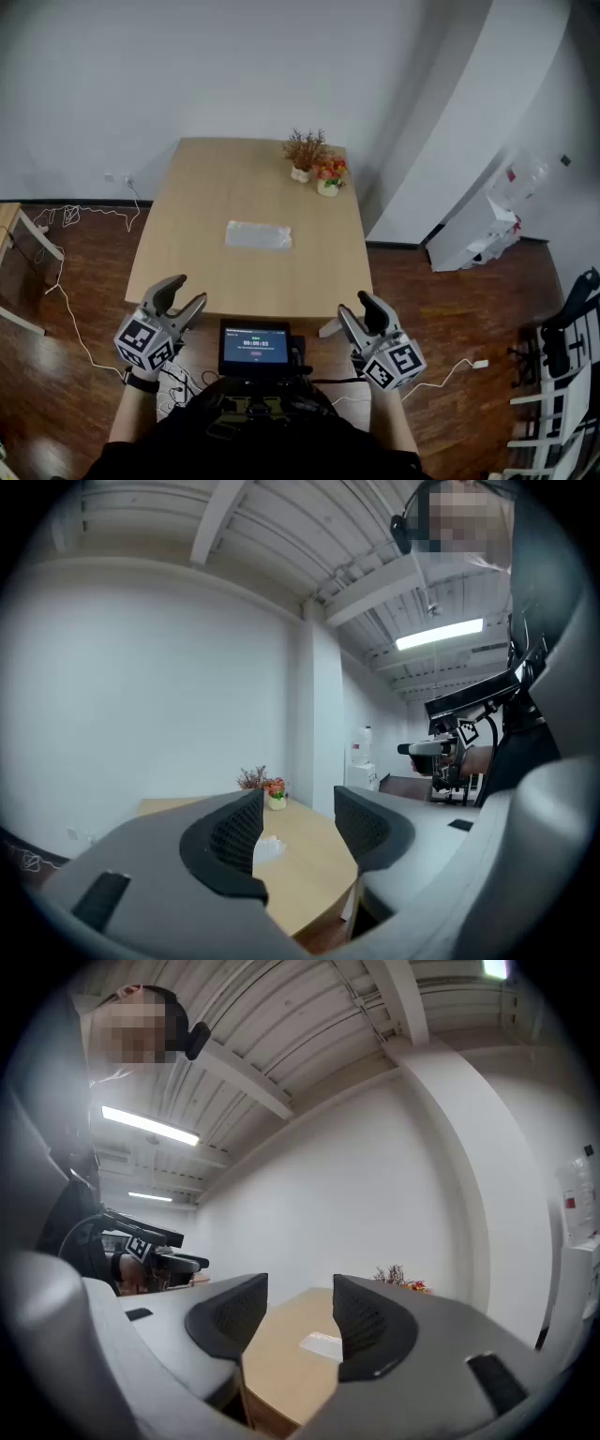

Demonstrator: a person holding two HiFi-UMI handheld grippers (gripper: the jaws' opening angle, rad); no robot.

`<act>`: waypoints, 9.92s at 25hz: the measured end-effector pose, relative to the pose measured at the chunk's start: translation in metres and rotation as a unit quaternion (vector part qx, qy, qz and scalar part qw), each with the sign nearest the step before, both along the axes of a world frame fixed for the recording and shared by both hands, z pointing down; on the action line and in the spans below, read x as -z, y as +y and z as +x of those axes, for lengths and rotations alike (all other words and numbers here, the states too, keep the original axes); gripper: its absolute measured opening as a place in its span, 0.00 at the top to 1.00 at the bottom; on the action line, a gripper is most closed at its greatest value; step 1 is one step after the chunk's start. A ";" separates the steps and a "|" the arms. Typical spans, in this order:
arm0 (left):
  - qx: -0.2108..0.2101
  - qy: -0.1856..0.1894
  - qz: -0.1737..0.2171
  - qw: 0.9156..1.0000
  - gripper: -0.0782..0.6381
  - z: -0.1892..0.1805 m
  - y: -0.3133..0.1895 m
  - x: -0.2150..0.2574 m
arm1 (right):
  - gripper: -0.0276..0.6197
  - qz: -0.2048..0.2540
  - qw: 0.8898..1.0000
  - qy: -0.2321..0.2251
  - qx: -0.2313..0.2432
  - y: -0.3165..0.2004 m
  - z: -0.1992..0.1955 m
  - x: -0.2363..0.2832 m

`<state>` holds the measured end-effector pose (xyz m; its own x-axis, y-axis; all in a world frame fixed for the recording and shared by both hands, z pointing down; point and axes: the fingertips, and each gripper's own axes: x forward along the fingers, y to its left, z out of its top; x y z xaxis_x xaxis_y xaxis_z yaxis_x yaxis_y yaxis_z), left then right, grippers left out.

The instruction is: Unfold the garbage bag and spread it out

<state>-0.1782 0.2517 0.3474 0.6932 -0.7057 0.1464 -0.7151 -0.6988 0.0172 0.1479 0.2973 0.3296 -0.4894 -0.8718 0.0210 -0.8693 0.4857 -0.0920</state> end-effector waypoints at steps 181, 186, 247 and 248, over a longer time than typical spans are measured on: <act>-0.083 -0.316 -0.233 0.916 0.73 0.026 -0.425 -0.377 | 0.57 -0.364 0.863 0.292 0.196 -0.379 -0.091 -0.450; -0.146 -0.346 -0.262 0.889 0.73 0.083 -0.407 -0.404 | 0.58 -0.365 0.863 0.288 0.198 -0.380 -0.091 -0.451; -0.206 -0.417 -0.055 0.884 0.81 0.110 -0.339 -0.353 | 0.93 -0.134 0.801 0.483 0.326 -0.423 -0.151 -0.380; -0.206 -0.418 -0.053 0.883 0.78 0.106 -0.340 -0.349 | 0.93 -0.131 0.803 0.482 0.325 -0.423 -0.151 -0.377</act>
